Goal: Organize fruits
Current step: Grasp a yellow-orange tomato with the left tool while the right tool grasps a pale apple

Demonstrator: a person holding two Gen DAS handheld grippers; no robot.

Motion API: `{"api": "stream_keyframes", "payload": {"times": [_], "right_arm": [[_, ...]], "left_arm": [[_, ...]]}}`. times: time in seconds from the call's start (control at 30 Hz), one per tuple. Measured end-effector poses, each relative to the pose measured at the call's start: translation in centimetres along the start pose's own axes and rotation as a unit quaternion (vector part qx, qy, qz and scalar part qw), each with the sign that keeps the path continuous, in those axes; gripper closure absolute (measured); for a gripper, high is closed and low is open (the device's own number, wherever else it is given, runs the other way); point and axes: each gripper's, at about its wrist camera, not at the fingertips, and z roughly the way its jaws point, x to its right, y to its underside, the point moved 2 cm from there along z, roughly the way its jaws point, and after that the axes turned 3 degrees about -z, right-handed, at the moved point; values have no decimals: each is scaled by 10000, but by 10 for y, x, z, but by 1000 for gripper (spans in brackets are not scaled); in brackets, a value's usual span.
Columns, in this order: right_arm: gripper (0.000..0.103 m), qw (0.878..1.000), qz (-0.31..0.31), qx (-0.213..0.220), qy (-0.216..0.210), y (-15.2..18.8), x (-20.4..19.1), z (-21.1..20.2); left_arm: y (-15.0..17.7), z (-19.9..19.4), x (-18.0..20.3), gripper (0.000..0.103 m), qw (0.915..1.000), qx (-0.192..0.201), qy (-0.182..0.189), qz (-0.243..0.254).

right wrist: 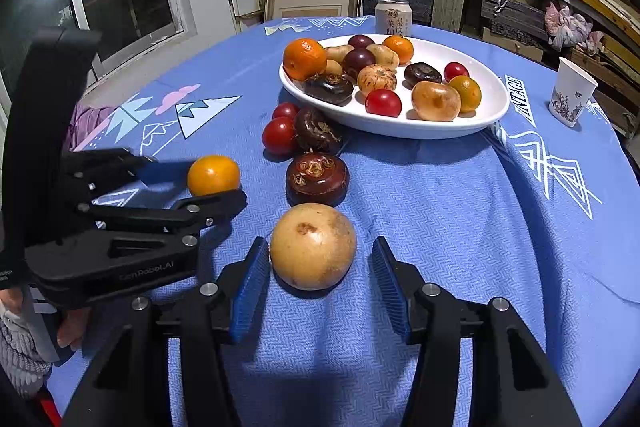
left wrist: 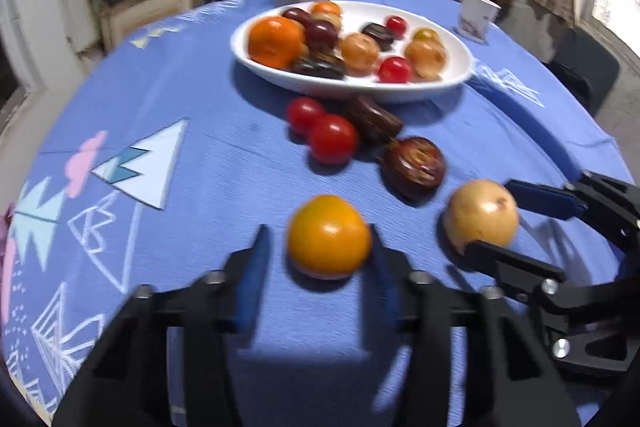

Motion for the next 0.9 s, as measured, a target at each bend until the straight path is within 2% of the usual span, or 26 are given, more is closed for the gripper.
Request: {"api": "stream_keyframes", "payload": {"times": [0.07,0.2,0.37,0.53,0.7,0.73,0.77,0.83,0.9], "right_arm": [[45,10000,-13,-5,4,0,0,0],[44,10000,-34,-10,-6,-1,-1,1],[44,10000,-50,-7,-23,-3,-3,2],[45,9999,-109,13,-61,-4,-7,3],[45,9999,-42,-6,-98,-4,-4,4],[45,9999,-42,-8,-105,-4,-5,4],[52,9999,-40,-1,-100,-4,-5,4],[57,10000,-13,15,-51,-4,-4,3],[57,10000,10,20,-55,-4,-3,3]], "left_arm": [[1,-1,3,61,9999,86,-59,85],[-2,4,1,61,9999,22,164,-40],[-2,3,3,61,9997,28,222,-13],[-3,0,-3,61,9996,89,232,-158],[-2,1,0,65,9998,79,191,-75],[-2,1,0,65,9998,82,186,-73],[-2,0,0,65,9998,84,185,-72],[-1,0,1,65,9998,82,187,-74],[-1,0,1,65,9998,83,186,-74]]}}
